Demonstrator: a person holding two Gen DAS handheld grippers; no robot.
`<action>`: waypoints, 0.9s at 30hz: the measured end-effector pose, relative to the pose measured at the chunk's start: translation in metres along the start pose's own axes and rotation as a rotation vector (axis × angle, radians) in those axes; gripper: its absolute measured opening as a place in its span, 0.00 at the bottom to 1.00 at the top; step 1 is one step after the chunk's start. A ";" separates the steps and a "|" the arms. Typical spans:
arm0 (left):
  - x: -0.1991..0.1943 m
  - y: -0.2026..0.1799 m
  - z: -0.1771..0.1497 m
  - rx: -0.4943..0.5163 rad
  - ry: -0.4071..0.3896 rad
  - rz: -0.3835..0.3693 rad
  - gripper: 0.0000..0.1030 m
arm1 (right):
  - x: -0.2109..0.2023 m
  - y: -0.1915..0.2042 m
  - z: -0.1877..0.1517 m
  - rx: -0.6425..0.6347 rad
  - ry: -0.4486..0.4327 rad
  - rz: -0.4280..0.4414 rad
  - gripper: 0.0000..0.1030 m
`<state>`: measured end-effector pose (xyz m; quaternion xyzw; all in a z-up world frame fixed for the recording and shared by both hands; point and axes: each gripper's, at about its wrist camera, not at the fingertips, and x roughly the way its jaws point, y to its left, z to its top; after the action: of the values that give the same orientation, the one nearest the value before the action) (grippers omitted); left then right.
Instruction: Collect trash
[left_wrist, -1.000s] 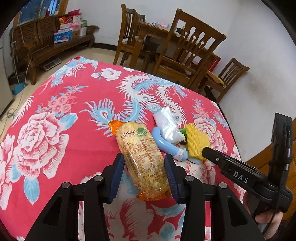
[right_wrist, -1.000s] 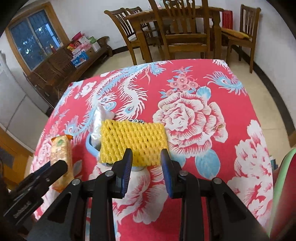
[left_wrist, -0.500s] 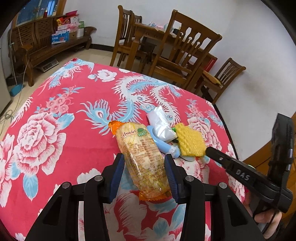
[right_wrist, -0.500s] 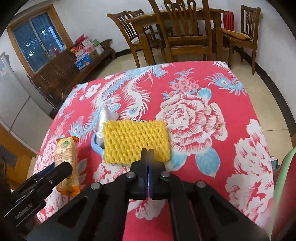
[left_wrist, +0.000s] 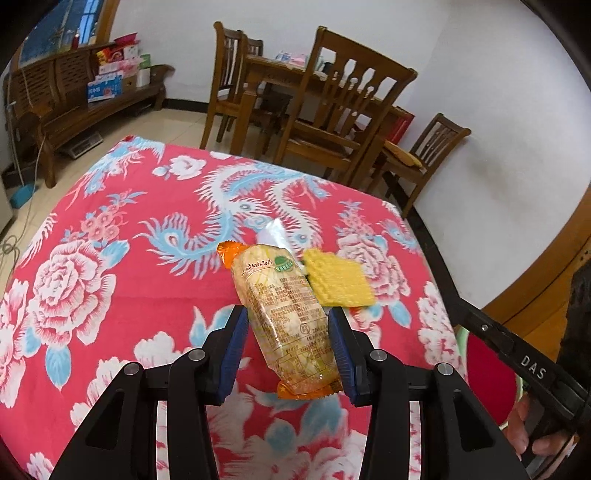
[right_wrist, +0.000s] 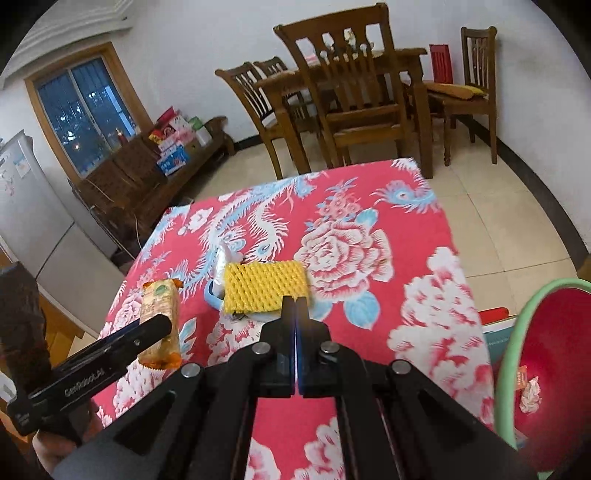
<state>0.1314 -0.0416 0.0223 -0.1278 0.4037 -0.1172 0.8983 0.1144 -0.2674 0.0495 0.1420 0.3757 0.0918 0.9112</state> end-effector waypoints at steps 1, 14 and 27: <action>-0.001 -0.003 0.000 0.004 0.000 -0.005 0.44 | -0.006 -0.002 -0.001 0.003 -0.009 0.000 0.02; -0.010 -0.047 -0.005 0.082 0.023 -0.095 0.44 | -0.072 -0.045 -0.018 0.090 -0.107 -0.054 0.02; -0.016 -0.048 -0.004 0.110 0.002 -0.055 0.44 | -0.053 -0.050 -0.020 0.109 -0.036 -0.031 0.04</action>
<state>0.1133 -0.0823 0.0466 -0.0892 0.3939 -0.1639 0.9000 0.0659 -0.3250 0.0543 0.1872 0.3660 0.0543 0.9100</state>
